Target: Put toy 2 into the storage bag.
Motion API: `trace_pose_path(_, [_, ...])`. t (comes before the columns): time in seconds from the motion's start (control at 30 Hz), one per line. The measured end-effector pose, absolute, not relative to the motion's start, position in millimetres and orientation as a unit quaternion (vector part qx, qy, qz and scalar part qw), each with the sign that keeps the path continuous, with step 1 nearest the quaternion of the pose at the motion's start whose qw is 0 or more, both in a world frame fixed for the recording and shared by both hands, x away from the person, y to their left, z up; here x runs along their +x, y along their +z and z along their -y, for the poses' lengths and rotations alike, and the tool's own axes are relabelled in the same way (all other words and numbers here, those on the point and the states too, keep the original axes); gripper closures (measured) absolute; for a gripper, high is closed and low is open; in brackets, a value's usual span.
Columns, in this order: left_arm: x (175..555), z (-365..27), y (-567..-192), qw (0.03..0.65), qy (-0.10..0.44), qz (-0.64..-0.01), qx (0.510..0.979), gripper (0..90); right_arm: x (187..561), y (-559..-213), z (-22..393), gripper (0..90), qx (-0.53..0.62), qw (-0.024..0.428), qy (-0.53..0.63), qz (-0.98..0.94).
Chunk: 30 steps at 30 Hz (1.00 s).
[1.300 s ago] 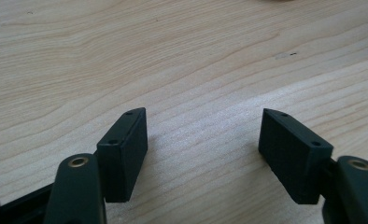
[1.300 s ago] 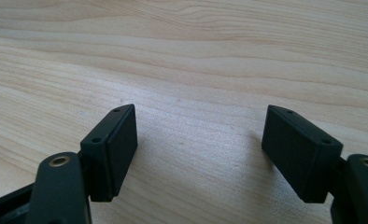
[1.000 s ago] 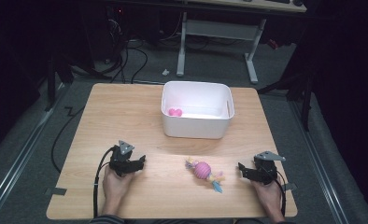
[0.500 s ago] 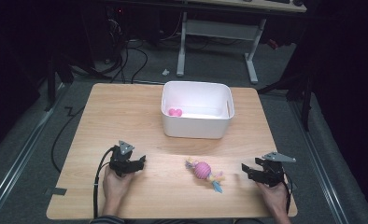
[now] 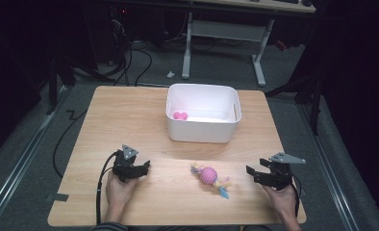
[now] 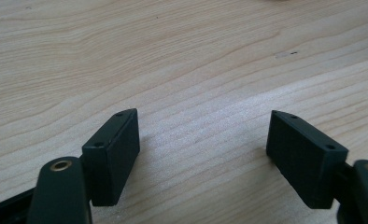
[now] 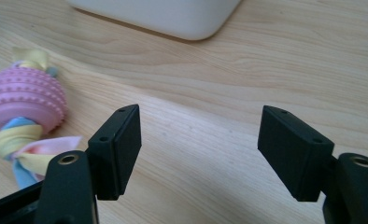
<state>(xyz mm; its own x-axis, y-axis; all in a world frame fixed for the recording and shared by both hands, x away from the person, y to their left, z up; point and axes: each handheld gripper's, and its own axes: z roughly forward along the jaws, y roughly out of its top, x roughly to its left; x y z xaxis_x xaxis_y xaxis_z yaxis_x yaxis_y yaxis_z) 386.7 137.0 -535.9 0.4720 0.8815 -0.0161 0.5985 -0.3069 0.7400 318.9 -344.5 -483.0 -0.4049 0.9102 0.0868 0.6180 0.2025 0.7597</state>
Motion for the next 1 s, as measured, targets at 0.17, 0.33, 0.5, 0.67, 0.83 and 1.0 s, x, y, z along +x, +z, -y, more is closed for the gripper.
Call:
trace_pose_path(0.17, [387.4,-136.7,-536.2,0.346,0.203,-0.478,0.782,20.9,317.9,-476.4,333.5,31.1,0.493,0.191,0.379,-0.759])
trace_pose_path(0.33, [387.4,-136.7,-536.0,0.345,0.202,-0.477,0.783,20.2,315.7,-473.2,318.4,31.2,0.467,0.177,0.386,-0.775])
trace_pose_path(0.5, [387.5,-136.7,-536.0,0.345,0.201,-0.475,0.784,19.6,316.0,-470.5,305.6,30.8,0.451,0.167,0.387,-0.786])
trace_pose_path(0.67, [387.5,-136.3,-536.2,0.345,0.201,-0.474,0.785,18.7,319.2,-467.8,292.1,30.7,0.434,0.162,0.387,-0.798])
trace_pose_path(0.83, [387.5,-136.2,-536.2,0.345,0.2,-0.473,0.786,18.3,322.2,-464.7,278.6,30.7,0.415,0.163,0.394,-0.803])
trace_pose_path(1.0, [387.5,-136.1,-536.3,0.345,0.199,-0.472,0.787,17.5,325.9,-463.9,260.4,30.1,0.392,0.147,0.392,-0.819])
